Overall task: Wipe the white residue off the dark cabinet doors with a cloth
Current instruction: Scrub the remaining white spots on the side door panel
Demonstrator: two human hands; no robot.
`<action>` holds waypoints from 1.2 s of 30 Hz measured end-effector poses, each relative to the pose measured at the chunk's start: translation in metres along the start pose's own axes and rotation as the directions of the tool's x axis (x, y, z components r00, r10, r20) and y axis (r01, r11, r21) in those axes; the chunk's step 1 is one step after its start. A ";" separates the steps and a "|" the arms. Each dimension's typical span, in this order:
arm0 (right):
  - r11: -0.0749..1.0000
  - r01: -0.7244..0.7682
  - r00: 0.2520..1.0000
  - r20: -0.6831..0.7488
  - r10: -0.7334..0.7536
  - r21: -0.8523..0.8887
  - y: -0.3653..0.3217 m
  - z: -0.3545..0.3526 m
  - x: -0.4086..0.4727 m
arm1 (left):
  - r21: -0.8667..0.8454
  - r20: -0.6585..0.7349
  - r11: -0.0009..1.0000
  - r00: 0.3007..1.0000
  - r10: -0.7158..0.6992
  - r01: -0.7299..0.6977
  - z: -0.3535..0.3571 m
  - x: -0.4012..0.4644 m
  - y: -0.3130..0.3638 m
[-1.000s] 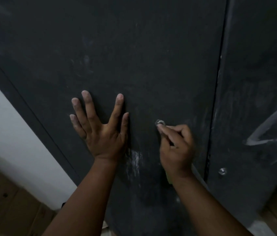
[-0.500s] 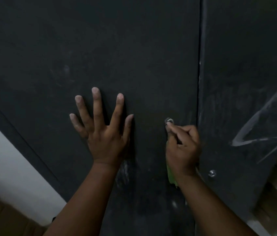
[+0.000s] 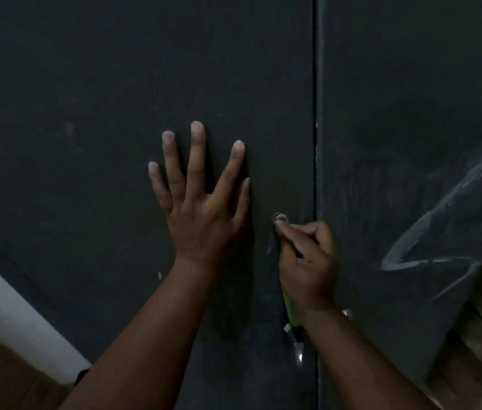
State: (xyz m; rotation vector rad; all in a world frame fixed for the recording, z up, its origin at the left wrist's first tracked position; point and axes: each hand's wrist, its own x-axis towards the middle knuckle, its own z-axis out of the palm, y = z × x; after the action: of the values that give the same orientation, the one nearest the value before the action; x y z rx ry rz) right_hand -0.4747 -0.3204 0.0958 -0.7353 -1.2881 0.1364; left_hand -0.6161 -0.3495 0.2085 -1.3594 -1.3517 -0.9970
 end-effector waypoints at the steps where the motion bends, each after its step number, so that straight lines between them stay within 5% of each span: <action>1: 1.000 0.024 0.998 0.065 -0.023 -0.019 0.002 -0.002 -0.009 | 0.020 0.002 1.000 1.000 0.002 -0.002 0.002 -0.001 0.005; 5: 0.999 -0.030 0.982 0.184 0.037 -0.040 0.018 -0.022 -0.038 | 0.093 0.002 0.996 1.000 -0.006 0.006 0.010 -0.007 0.010; 12: 0.998 0.023 0.998 0.061 -0.020 -0.050 0.020 -0.019 0.005 | 0.152 -0.017 0.988 1.000 -0.016 0.018 0.016 -0.012 0.010; 19: 0.992 0.115 0.962 0.256 -0.098 -0.054 0.033 -0.023 -0.033 | 0.182 -0.052 0.983 0.999 -0.006 0.016 0.022 -0.015 0.009; 29: 0.986 0.106 0.994 -0.021 -0.110 -0.126 0.023 -0.026 0.032 | 0.152 -0.014 0.988 1.000 -0.025 0.027 0.018 -0.021 0.012; 36: 0.989 -0.093 0.996 0.002 0.093 -0.112 0.041 -0.043 -0.021 | 0.149 -0.003 0.989 1.000 -0.021 0.021 0.019 -0.023 0.011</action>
State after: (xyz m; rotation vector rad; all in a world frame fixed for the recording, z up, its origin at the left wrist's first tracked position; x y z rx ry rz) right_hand -0.4303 -0.3172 0.0520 -0.8917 -1.2761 0.1434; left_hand -0.6076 -0.3356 0.1815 -1.2345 -1.4129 -0.8921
